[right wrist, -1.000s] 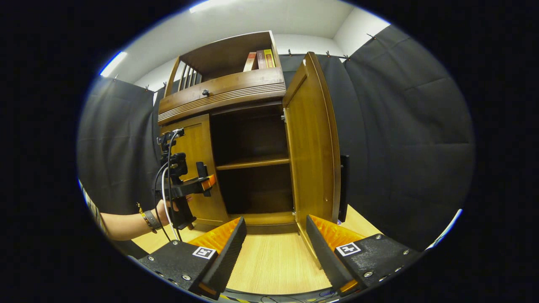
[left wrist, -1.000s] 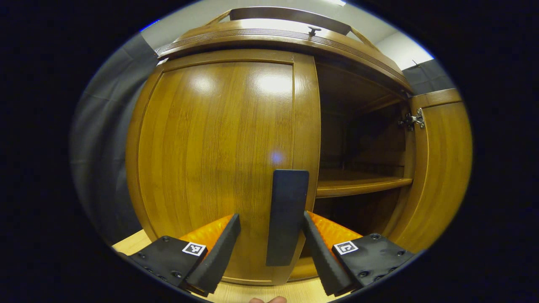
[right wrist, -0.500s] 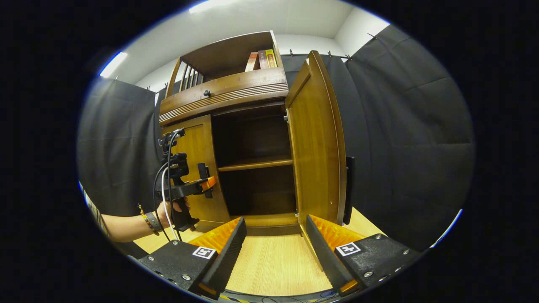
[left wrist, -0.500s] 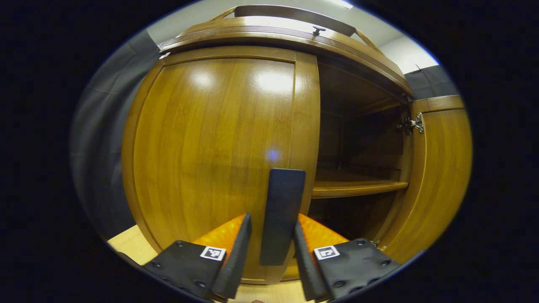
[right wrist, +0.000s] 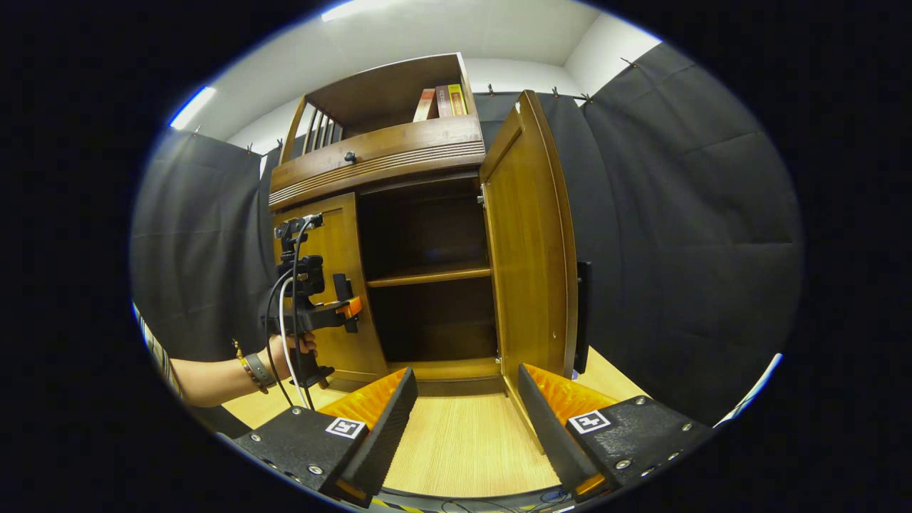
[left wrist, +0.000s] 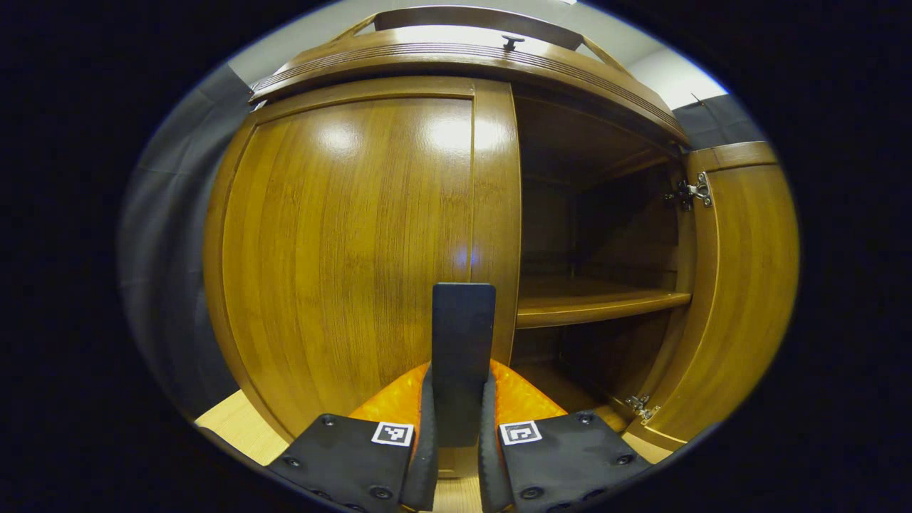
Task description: Open the right door of the double-door shoe cabinet with the right hand, and open the left door with the left hand.
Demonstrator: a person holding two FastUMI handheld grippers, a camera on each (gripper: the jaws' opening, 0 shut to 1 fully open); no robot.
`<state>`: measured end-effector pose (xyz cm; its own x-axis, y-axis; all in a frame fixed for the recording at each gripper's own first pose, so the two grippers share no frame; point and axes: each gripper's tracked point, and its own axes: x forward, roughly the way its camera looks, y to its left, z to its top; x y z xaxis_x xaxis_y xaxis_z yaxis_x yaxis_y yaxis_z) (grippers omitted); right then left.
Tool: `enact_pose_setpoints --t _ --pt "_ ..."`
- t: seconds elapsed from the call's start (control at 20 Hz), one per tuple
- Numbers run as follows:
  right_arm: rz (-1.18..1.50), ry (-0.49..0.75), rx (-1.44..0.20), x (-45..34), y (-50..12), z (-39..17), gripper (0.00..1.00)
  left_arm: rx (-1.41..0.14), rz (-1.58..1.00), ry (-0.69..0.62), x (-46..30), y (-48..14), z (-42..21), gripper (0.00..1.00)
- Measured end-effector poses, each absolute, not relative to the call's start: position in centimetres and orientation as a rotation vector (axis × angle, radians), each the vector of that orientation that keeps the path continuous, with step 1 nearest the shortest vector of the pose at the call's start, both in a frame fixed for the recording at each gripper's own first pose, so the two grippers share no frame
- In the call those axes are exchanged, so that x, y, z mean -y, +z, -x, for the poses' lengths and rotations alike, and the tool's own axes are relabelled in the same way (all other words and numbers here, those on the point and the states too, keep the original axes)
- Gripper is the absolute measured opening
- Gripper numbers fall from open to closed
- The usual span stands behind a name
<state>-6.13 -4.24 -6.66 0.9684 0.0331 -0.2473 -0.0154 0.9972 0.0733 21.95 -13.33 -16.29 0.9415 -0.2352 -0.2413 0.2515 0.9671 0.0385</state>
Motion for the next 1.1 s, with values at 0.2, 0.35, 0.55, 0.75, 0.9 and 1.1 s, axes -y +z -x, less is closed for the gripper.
enact_pose_setpoints --t 0.2,0.35,0.55,0.75,0.9,1.1 --pt "-0.061 0.034 -0.260 3.9 -7.0 6.4 0.99 -0.255 -0.092 -0.243 12.4 -15.8 -19.7 0.30" --pt "-0.050 0.054 -0.258 3.4 -7.0 6.2 0.99 -0.269 -0.096 -0.249 11.5 -15.1 -17.3 0.30" --pt "-0.057 0.087 -0.259 2.3 -7.3 5.5 0.88 -0.270 -0.086 -0.236 9.2 -13.9 -13.5 0.30" --pt "-0.067 0.124 -0.266 1.0 -7.7 4.7 0.88 -0.271 -0.080 -0.200 6.0 -12.5 -10.2 0.30" --pt "-0.060 0.150 -0.272 0.0 -7.9 4.2 0.88 -0.260 -0.081 -0.136 3.3 -11.6 -8.3 0.29" --pt "-0.050 0.178 -0.281 -1.1 -8.3 3.4 0.88 -0.235 -0.096 -0.016 -1.4 -10.4 -6.0 0.28"
